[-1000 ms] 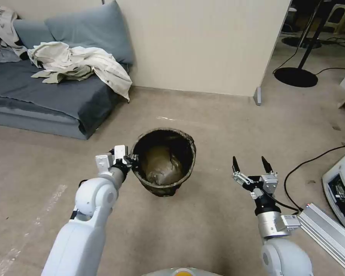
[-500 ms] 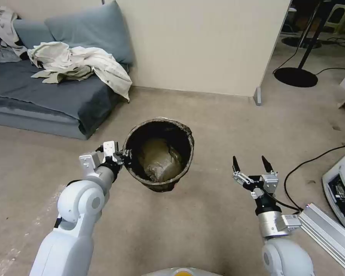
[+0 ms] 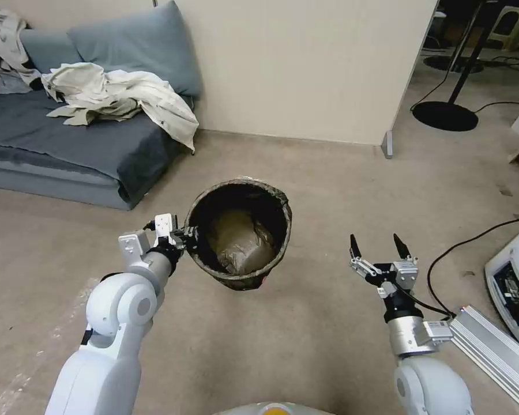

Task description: Pick up the trash can from the floor.

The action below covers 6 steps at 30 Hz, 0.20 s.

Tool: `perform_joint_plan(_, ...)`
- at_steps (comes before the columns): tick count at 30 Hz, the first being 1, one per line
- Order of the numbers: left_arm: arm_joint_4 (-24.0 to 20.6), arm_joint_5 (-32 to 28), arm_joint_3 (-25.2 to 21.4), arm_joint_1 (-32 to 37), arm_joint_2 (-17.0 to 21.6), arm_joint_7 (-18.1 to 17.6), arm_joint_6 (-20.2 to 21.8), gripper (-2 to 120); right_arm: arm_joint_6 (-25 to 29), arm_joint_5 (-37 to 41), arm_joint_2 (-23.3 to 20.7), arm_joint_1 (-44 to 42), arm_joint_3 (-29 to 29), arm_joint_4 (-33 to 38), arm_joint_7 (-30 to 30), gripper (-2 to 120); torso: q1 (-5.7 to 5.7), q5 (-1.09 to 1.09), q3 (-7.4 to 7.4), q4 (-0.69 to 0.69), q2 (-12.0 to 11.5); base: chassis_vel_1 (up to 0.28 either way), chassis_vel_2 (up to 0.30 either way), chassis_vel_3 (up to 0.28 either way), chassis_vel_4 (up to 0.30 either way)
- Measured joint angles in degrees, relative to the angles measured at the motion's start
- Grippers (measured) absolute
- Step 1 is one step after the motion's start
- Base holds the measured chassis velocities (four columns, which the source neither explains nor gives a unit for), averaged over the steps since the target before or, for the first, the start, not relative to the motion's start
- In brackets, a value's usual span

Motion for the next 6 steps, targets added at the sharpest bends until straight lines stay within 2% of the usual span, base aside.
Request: perform_joint_plan(6, 0.16, 0.11, 0.06, 0.01, 0.02, 0.12, 0.0, 3, -0.02, 0.01, 0.02, 0.0, 0.01, 0.0, 0.01, 100, 0.0, 0.0, 0.0, 0.0, 0.0, 0.0, 0.0, 0.0, 0.0)
